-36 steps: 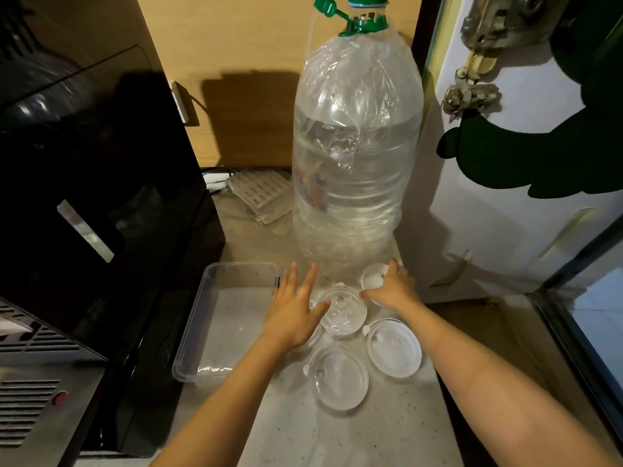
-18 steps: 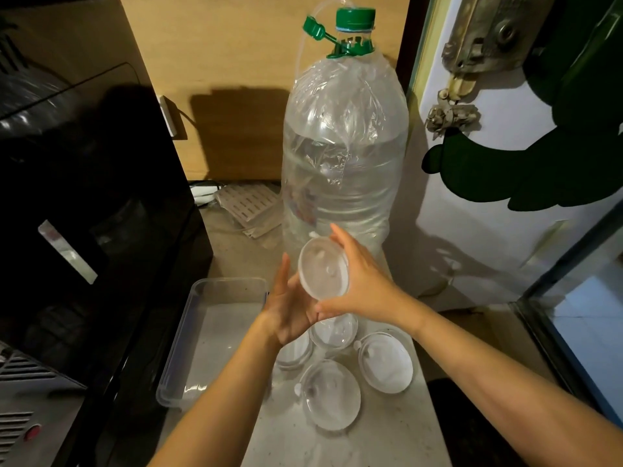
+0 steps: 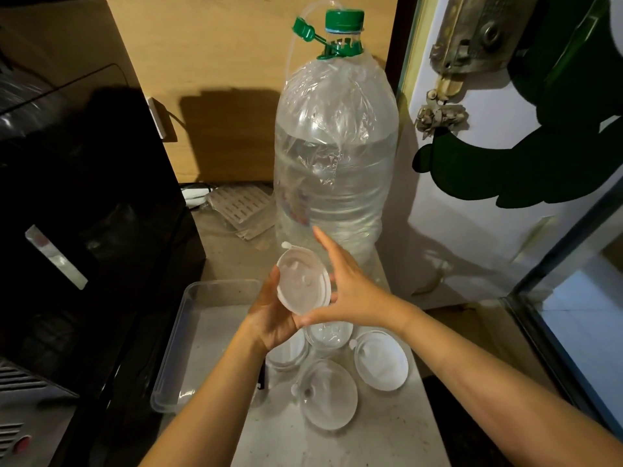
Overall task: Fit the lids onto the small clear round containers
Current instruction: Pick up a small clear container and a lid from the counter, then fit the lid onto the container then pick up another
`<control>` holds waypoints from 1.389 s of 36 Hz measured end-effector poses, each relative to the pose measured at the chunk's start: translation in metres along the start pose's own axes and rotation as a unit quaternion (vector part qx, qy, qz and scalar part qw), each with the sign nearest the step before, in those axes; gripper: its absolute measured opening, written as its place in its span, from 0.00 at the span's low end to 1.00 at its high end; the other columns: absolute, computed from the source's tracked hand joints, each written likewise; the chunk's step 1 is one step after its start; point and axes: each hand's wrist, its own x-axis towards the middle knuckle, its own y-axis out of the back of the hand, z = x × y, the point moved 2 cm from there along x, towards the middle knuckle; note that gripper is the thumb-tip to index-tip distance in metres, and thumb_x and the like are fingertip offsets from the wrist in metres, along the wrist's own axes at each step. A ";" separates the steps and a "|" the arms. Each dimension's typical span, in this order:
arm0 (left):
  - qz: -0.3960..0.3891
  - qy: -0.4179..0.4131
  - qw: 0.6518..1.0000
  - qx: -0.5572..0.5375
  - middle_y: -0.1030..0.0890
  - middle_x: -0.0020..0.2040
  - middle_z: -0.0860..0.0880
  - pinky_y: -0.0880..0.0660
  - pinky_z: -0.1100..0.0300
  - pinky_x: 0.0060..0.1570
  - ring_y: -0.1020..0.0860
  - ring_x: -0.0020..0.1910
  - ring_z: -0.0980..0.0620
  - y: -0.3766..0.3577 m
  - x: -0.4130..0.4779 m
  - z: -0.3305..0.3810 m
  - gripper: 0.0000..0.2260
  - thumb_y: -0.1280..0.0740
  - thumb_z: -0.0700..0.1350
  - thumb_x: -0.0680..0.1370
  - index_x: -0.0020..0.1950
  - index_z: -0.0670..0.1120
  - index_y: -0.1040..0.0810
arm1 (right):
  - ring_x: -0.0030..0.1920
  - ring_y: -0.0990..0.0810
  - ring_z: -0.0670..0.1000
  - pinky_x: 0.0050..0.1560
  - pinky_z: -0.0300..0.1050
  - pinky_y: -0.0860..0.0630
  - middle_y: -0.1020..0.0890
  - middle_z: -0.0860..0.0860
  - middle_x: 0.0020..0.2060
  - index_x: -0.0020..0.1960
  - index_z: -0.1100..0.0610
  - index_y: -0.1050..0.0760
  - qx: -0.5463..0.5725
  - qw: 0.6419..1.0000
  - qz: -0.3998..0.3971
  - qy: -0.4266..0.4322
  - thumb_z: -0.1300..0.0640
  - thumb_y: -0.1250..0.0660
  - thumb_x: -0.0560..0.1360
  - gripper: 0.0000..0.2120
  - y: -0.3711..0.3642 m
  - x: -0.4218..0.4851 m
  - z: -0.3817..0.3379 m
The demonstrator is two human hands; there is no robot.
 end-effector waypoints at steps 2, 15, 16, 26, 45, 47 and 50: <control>0.018 0.013 1.000 -0.013 0.17 0.51 0.40 0.19 0.48 0.45 0.19 0.51 0.39 0.004 -0.001 0.001 0.38 0.19 0.56 0.50 0.56 0.43 0.22 | 0.72 0.53 0.42 0.68 0.34 0.43 0.54 0.42 0.74 0.66 0.32 0.65 -0.003 1.000 0.020 -0.003 0.49 0.22 0.60 0.56 0.009 -0.002 0.006; 0.058 0.018 0.998 0.034 0.17 0.53 0.43 0.19 0.47 0.46 0.20 0.54 0.39 0.010 -0.009 -0.007 0.43 0.18 0.56 0.46 0.57 0.43 0.24 | 0.74 0.62 0.51 0.72 0.50 0.54 0.63 0.49 0.75 0.72 0.49 0.68 -0.094 0.970 -0.033 -0.222 0.44 0.24 0.61 0.60 0.000 -0.055 0.105; 0.059 0.019 0.997 0.036 0.17 0.53 0.43 0.19 0.48 0.46 0.20 0.53 0.40 0.011 -0.010 -0.009 0.41 0.18 0.56 0.46 0.56 0.44 0.22 | 0.74 0.62 0.51 0.72 0.50 0.54 0.63 0.50 0.75 0.72 0.50 0.67 -0.103 0.967 -0.039 -0.230 0.44 0.24 0.61 0.60 -0.004 -0.059 0.109; 0.070 0.057 0.996 0.024 0.16 0.51 0.44 0.18 0.49 0.43 0.18 0.51 0.42 0.016 -0.018 -0.030 0.42 0.18 0.55 0.44 0.55 0.44 0.22 | 0.75 0.59 0.53 0.72 0.52 0.49 0.59 0.52 0.75 0.73 0.51 0.65 -0.178 0.937 -0.068 -0.293 0.43 0.24 0.60 0.60 -0.037 -0.083 0.131; 0.060 0.056 0.996 0.026 0.17 0.53 0.43 0.18 0.50 0.46 0.19 0.53 0.42 0.020 -0.030 -0.032 0.41 0.18 0.55 0.46 0.56 0.43 0.23 | 0.74 0.52 0.55 0.70 0.53 0.44 0.52 0.52 0.75 0.74 0.52 0.62 -0.107 0.947 0.021 -0.303 0.49 0.22 0.58 0.60 -0.009 -0.075 0.110; 0.061 0.054 0.996 0.023 0.16 0.53 0.43 0.18 0.50 0.46 0.19 0.52 0.42 0.018 -0.029 -0.031 0.43 0.17 0.54 0.45 0.57 0.43 0.24 | 0.74 0.50 0.55 0.70 0.53 0.43 0.51 0.51 0.75 0.74 0.51 0.61 -0.090 0.953 0.045 -0.286 0.49 0.21 0.58 0.60 0.004 -0.071 0.096; 0.059 0.052 0.997 0.011 0.17 0.53 0.42 0.19 0.50 0.46 0.19 0.52 0.41 0.015 -0.027 -0.032 0.45 0.17 0.52 0.45 0.59 0.43 0.26 | 0.73 0.49 0.55 0.69 0.53 0.42 0.49 0.50 0.75 0.74 0.49 0.60 -0.065 0.964 0.071 -0.248 0.49 0.21 0.57 0.60 0.021 -0.064 0.067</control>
